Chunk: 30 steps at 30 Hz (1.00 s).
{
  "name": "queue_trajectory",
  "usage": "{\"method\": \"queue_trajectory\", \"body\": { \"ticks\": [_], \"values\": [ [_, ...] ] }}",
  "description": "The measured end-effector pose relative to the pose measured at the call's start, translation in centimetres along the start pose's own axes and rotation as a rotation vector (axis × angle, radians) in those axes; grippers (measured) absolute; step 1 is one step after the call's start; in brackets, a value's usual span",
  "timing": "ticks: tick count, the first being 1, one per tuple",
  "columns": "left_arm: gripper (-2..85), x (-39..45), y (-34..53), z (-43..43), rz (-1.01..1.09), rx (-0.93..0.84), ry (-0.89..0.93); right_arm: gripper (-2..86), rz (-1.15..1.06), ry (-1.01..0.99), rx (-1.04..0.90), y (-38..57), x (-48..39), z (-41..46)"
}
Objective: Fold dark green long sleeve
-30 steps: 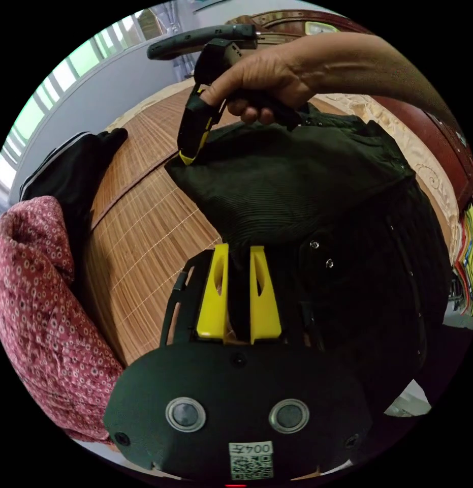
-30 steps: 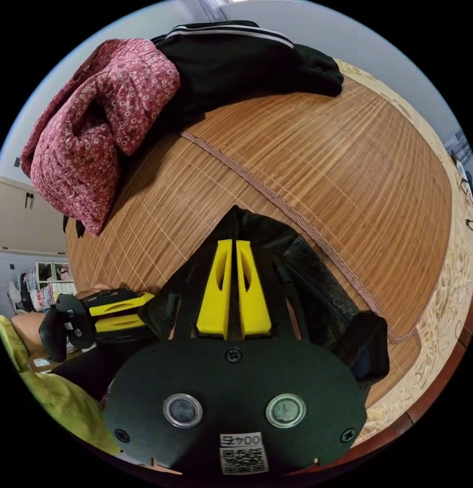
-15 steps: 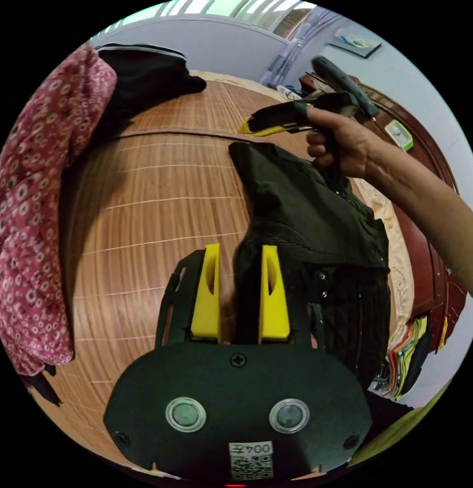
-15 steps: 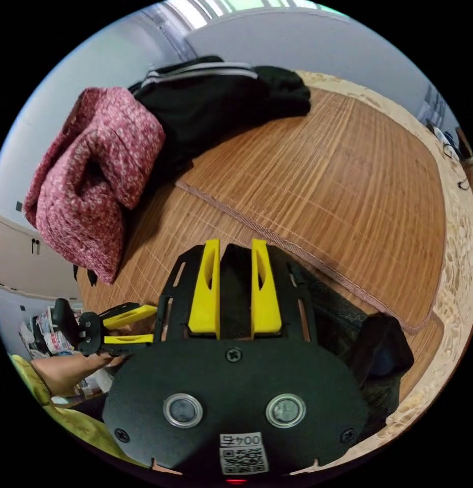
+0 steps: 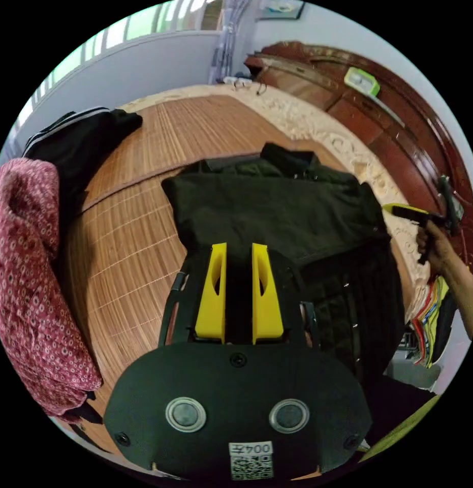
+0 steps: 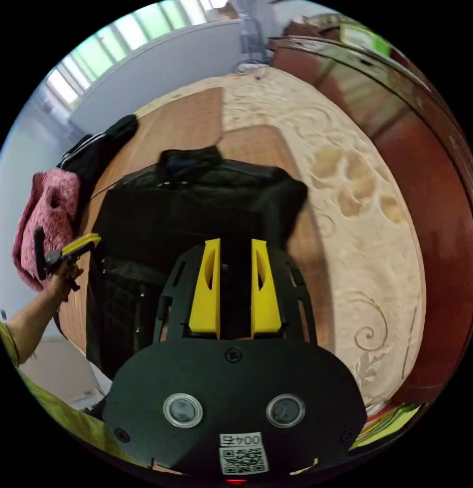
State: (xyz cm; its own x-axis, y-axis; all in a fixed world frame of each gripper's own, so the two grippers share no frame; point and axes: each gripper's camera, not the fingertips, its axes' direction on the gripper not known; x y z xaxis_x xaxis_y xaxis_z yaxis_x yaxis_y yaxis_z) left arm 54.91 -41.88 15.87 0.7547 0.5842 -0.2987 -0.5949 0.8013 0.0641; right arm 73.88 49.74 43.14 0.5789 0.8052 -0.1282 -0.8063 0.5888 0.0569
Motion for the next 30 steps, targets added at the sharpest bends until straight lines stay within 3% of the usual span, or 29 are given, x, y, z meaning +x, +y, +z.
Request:
{"method": "queue_trajectory", "body": {
  "ticks": [5, 8, 11, 17, 22, 30],
  "values": [
    [5.5, 2.0, -1.4, 0.1, 0.020, 0.027, -0.081, 10.7, 0.065, -0.144, 0.008, 1.1, 7.4, -2.0],
    [2.9, 1.8, -3.2, -1.6, -0.047, 0.006, -0.007, 11.0, -0.037, -0.134, -0.070, 4.3, 8.2, -2.3],
    [1.4, 3.7, -6.0, -4.7, -0.023, 0.107, 0.067, 12.2, -0.125, -0.131, -0.134, 7.6, 9.0, -2.0],
    [1.6, 15.4, -17.1, -5.5, 0.221, 0.159, 0.232, 14.6, -0.247, -0.081, -0.135, 9.8, 10.4, -2.7],
    [1.5, 28.4, -26.6, -2.0, 0.448, 0.071, 0.248, 14.7, -0.379, -0.083, -0.185, 11.2, 10.9, -3.2],
    [1.3, 37.0, -32.7, 4.9, 0.507, -0.138, 0.185, 5.1, -0.372, -0.121, -0.154, 14.2, 12.8, -5.4]
  ]
}}
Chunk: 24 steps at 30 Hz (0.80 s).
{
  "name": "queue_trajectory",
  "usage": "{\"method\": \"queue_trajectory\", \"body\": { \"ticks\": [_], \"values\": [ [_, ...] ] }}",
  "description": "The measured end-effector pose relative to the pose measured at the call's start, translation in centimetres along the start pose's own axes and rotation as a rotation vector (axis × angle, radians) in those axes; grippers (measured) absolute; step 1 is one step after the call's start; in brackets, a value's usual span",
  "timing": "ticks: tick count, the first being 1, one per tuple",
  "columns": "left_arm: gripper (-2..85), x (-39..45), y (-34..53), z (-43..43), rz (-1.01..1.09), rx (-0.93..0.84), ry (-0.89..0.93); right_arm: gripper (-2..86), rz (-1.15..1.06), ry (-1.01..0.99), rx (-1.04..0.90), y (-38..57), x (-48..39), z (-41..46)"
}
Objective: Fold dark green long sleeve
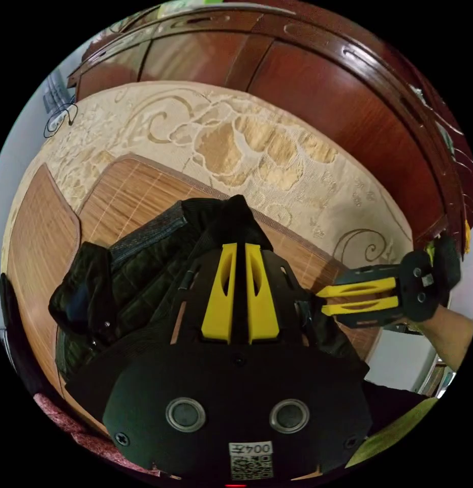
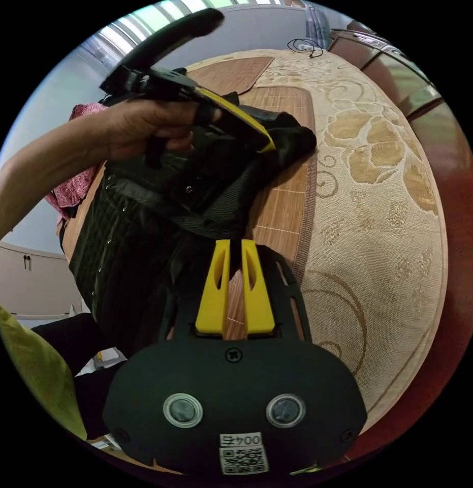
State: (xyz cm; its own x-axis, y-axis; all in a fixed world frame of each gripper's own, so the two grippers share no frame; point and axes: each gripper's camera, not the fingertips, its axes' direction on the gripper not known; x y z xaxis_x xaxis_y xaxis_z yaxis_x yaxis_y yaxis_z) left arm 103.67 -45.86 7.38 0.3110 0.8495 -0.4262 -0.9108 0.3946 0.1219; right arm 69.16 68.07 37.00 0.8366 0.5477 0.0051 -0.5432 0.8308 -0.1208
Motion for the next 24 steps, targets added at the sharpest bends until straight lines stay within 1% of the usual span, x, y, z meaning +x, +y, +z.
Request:
{"method": "queue_trajectory", "body": {
  "ticks": [6, 8, 10, 11, 13, 14, 17, 18, 20, 22, 23, 24],
  "values": [
    [1.6, -0.1, -2.4, 2.0, -0.105, -0.012, -0.006, 4.2, 0.071, 0.156, 0.054, 4.4, -2.8, -0.3],
    [1.7, 0.5, -2.5, 2.2, -0.107, -0.008, -0.043, 4.5, 0.132, 0.151, 0.085, 5.8, -2.8, -0.4],
    [2.4, 0.7, -2.0, 2.2, -0.099, 0.019, -0.053, 4.8, 0.167, 0.116, 0.039, 6.4, -2.3, -1.0],
    [2.7, 0.6, -1.7, 2.0, -0.097, 0.032, -0.044, 4.9, 0.188, 0.115, 0.054, 7.1, -2.2, -2.0],
    [5.1, -0.3, 0.0, 0.5, -0.108, 0.118, 0.002, 5.0, 0.192, 0.138, 0.114, 8.1, -2.8, -3.8],
    [5.4, -0.5, 0.7, 0.0, -0.112, 0.140, 0.004, 5.1, 0.166, 0.156, 0.142, 8.4, -3.5, -4.6],
    [6.6, -1.7, 5.1, -1.9, -0.122, 0.211, -0.023, 6.1, 0.089, 0.164, 0.131, 7.7, -5.8, -4.7],
    [6.7, -2.2, 7.4, -2.3, -0.126, 0.202, -0.045, 6.3, 0.073, 0.168, 0.115, 7.5, -6.3, -4.4],
    [6.6, -3.0, 11.5, -2.7, -0.136, 0.184, -0.067, 7.5, 0.033, 0.202, 0.025, 7.1, -7.9, -2.6],
    [6.1, -4.0, 18.1, -3.2, -0.171, 0.157, -0.108, 8.4, 0.012, 0.224, -0.068, 7.3, -8.7, -0.6],
    [5.8, -4.3, 20.0, -3.3, -0.186, 0.150, -0.116, 8.7, 0.003, 0.259, -0.078, 7.6, -9.2, 0.1],
    [5.2, -4.8, 23.9, -3.4, -0.225, 0.138, -0.124, 8.7, 0.004, 0.277, -0.060, 7.9, -9.5, 0.1]
  ]
}}
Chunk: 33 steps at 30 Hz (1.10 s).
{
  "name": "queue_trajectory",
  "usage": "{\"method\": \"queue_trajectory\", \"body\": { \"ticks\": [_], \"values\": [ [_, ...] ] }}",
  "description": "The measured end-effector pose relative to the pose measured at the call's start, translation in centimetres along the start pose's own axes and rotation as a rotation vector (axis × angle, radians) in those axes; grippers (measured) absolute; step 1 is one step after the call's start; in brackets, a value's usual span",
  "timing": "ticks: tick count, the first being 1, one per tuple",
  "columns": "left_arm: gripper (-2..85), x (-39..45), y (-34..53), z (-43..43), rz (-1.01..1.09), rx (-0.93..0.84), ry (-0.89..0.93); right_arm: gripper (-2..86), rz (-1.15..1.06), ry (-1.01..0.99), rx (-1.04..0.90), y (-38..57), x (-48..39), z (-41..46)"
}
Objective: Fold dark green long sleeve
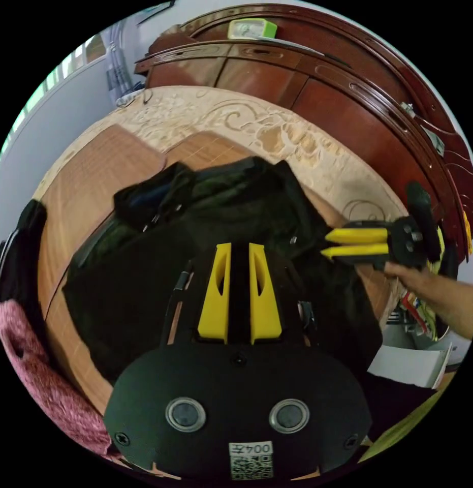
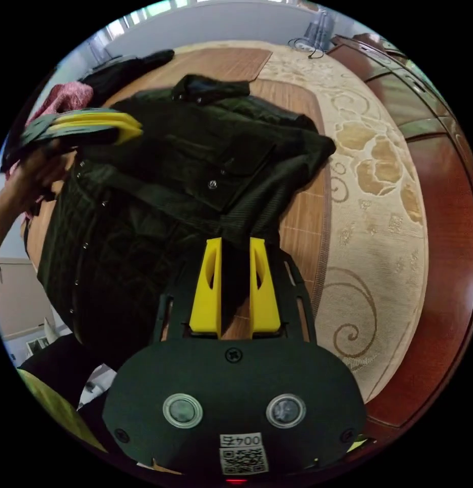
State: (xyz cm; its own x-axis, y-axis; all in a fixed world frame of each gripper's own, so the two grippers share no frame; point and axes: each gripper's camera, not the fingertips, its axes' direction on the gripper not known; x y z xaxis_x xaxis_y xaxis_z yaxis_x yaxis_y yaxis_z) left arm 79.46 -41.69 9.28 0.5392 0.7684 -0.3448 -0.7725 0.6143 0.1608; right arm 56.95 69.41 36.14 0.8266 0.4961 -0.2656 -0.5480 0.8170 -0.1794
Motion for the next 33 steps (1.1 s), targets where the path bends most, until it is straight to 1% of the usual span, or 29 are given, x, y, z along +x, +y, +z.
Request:
{"method": "queue_trajectory", "body": {
  "ticks": [3, 4, 5, 7, 8, 10, 11, 13, 16, 19, 23, 27, 30, 33],
  "values": [
    [5.0, -3.4, 9.6, -1.0, -0.122, -0.065, -0.004, 8.5, 0.048, 0.022, 0.002, 0.6, -0.4, 0.1],
    [5.3, -4.8, 13.6, -1.4, -0.186, -0.103, 0.003, 8.3, 0.089, -0.009, -0.010, 0.8, 0.0, 0.0],
    [5.6, -5.4, 15.7, -1.6, -0.217, -0.119, 0.007, 8.2, 0.131, -0.053, -0.024, 1.2, 0.5, -0.4],
    [6.7, -7.4, 23.5, -2.2, -0.321, -0.184, 0.011, 8.0, 0.186, -0.134, -0.018, 2.4, 1.3, -1.4],
    [7.0, -7.8, 25.3, -2.3, -0.334, -0.203, 0.013, 7.8, 0.219, -0.179, 0.013, 3.8, 1.4, -2.3],
    [8.4, -9.0, 32.1, -2.3, -0.370, -0.261, 0.018, 7.8, 0.252, -0.239, 0.036, 6.4, 1.1, -3.4],
    [8.8, -9.3, 33.7, -2.2, -0.378, -0.273, 0.021, 8.1, 0.262, -0.270, 0.055, 8.4, 0.4, -4.0],
    [10.5, -10.3, 38.9, -1.2, -0.413, -0.320, 0.052, 9.1, 0.272, -0.301, 0.057, 11.6, -0.9, -4.6],
    [12.2, -11.4, 43.2, 0.9, -0.427, -0.340, 0.091, 11.1, 0.314, -0.342, 0.055, 16.8, -3.0, -5.2],
    [12.9, -12.6, 45.3, 4.0, -0.434, -0.343, 0.153, 11.2, 0.378, -0.359, 0.040, 21.1, -4.2, -5.4],
    [12.9, -13.6, 46.2, 7.5, -0.420, -0.315, 0.229, 11.2, 0.445, -0.357, 0.011, 26.0, -4.6, -5.2],
    [11.8, -13.6, 46.3, 11.6, -0.360, -0.306, 0.312, 12.4, 0.518, -0.378, -0.021, 29.6, -4.0, -4.3],
    [11.1, -13.8, 46.5, 14.2, -0.339, -0.313, 0.317, 13.4, 0.518, -0.390, -0.091, 32.1, -4.2, -2.9],
    [10.1, -14.9, 47.1, 16.7, -0.383, -0.311, 0.336, 14.0, 0.486, -0.429, -0.142, 34.0, -5.0, -1.5]
  ]
}}
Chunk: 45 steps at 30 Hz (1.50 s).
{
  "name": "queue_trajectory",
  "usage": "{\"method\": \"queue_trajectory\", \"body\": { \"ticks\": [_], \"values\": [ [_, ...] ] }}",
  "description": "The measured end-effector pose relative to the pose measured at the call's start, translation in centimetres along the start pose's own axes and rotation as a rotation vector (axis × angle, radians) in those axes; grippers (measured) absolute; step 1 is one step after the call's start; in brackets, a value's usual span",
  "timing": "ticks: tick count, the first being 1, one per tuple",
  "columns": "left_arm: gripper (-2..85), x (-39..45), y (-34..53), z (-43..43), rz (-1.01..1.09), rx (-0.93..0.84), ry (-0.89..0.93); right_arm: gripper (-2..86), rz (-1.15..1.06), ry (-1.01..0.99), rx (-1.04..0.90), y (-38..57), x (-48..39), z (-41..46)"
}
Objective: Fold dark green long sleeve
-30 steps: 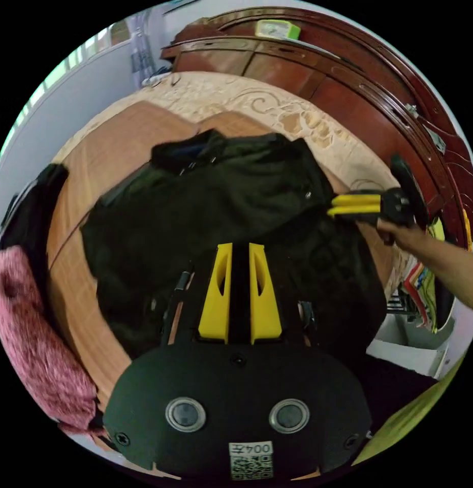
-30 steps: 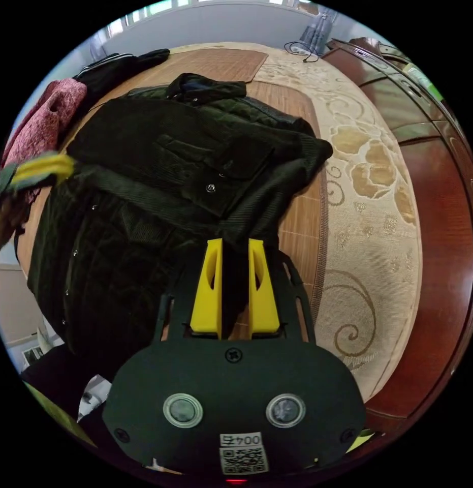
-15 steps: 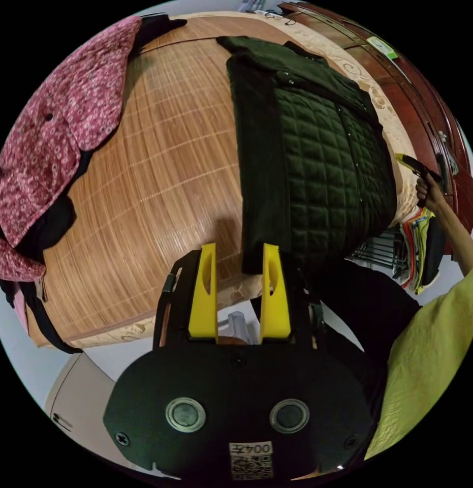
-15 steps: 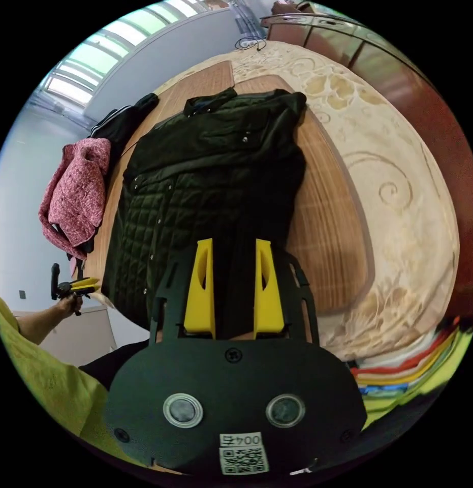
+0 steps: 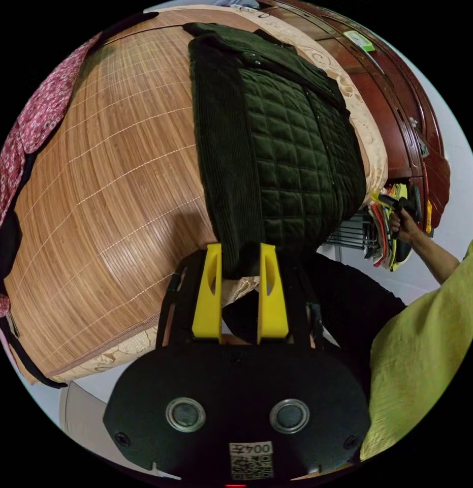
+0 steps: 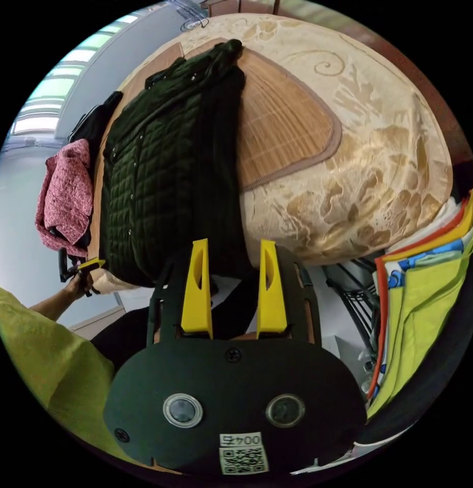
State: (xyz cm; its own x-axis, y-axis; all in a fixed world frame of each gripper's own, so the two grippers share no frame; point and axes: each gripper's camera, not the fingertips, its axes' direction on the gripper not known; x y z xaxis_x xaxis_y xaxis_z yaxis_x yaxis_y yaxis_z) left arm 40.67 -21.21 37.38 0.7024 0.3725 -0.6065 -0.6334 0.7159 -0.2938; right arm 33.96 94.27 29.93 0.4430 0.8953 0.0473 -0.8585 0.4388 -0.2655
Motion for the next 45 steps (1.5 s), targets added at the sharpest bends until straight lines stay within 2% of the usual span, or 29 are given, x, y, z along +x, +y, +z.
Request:
{"method": "queue_trajectory", "body": {
  "ticks": [5, 10, 18, 21, 24, 27, 29, 33, 40, 45],
  "values": [
    [8.8, -1.5, -1.3, 3.2, 0.027, -0.036, -0.033, 15.1, -0.096, 0.040, -0.141, 1.4, 0.6, 3.9],
    [7.9, -3.9, -2.5, 6.2, 0.015, -0.057, -0.078, 15.3, -0.101, 0.016, -0.174, 0.9, 2.0, 5.8],
    [10.5, -6.8, -3.9, 10.5, 0.059, -0.099, -0.076, 15.7, -0.275, 0.006, -0.269, -0.7, 1.0, 8.0],
    [11.3, -7.8, -3.9, 11.6, 0.082, -0.110, -0.124, 14.2, -0.277, -0.002, -0.268, -1.1, 1.1, 8.2],
    [11.2, -9.8, -3.4, 13.3, 0.042, -0.105, -0.075, 11.9, -0.277, -0.025, -0.276, -1.3, 1.4, 8.2],
    [10.1, -11.2, -3.6, 15.3, 0.048, -0.115, -0.085, 6.4, -0.283, -0.074, -0.284, -1.4, 1.8, 7.8],
    [8.9, -12.3, -3.7, 16.3, 0.027, -0.102, -0.060, 4.2, -0.274, -0.120, -0.301, -1.4, 2.2, 7.3],
    [5.2, -15.6, -4.1, 18.7, -0.065, -0.147, 0.151, 3.1, -0.274, -0.214, -0.306, -1.2, 2.4, 5.3],
    [3.3, -16.9, -2.2, 17.7, 0.003, -0.056, 0.180, 1.8, -0.325, -0.379, -0.179, -0.7, 1.0, -3.3],
    [3.1, -17.5, 0.4, 16.4, 0.005, 0.031, 0.224, 1.3, -0.331, -0.384, -0.121, 0.0, 0.6, -8.2]
  ]
}}
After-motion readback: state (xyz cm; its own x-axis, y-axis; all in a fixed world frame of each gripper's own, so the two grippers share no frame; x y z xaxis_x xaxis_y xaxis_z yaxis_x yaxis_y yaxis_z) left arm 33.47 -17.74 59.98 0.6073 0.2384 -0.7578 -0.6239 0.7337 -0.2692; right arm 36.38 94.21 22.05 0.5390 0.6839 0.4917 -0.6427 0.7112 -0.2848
